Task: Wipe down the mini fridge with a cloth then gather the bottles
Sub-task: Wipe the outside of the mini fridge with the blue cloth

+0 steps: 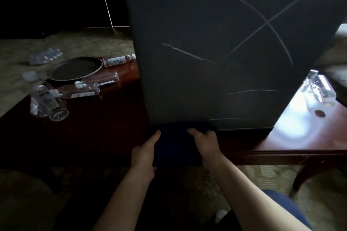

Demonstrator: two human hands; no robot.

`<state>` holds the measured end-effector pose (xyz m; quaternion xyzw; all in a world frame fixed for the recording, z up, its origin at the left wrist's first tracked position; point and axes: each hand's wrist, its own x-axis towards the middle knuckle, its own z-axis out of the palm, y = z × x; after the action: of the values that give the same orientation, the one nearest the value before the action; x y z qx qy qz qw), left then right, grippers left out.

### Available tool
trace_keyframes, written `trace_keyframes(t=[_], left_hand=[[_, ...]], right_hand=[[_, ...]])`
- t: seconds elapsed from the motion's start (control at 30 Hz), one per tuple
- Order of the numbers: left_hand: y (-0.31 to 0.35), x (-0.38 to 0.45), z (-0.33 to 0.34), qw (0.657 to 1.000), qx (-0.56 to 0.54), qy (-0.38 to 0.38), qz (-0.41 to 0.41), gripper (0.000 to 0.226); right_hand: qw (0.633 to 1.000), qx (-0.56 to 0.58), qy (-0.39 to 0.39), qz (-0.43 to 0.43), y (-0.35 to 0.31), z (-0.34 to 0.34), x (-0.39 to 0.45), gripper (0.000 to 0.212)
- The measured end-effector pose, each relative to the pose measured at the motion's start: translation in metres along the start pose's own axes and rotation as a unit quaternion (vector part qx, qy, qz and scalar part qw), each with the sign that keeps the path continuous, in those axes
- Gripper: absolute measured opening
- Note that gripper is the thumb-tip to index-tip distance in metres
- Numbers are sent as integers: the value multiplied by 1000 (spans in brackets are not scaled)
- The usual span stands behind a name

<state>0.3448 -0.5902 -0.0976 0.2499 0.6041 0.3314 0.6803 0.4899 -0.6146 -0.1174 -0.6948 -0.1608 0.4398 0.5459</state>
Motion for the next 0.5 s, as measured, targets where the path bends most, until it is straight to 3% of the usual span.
trace_keyframes(t=[0.17,0.3,0.4,0.5], left_hand=[[13,-2,-23,1000,12,-23,9,71],[7,-5,4,995,41,44,75,74],[-12,-8,36,993,19,63,102,81],[-28,-5,67,995,10,47,88,76]], right_hand=[[996,44,-61,45,-4,19,-14,39],[987,124,-69,81,-8,5,-23,49],[983,157,-46,88,-12,-18,-26,48],[984,163,3,71,-12,-46,-24,28]])
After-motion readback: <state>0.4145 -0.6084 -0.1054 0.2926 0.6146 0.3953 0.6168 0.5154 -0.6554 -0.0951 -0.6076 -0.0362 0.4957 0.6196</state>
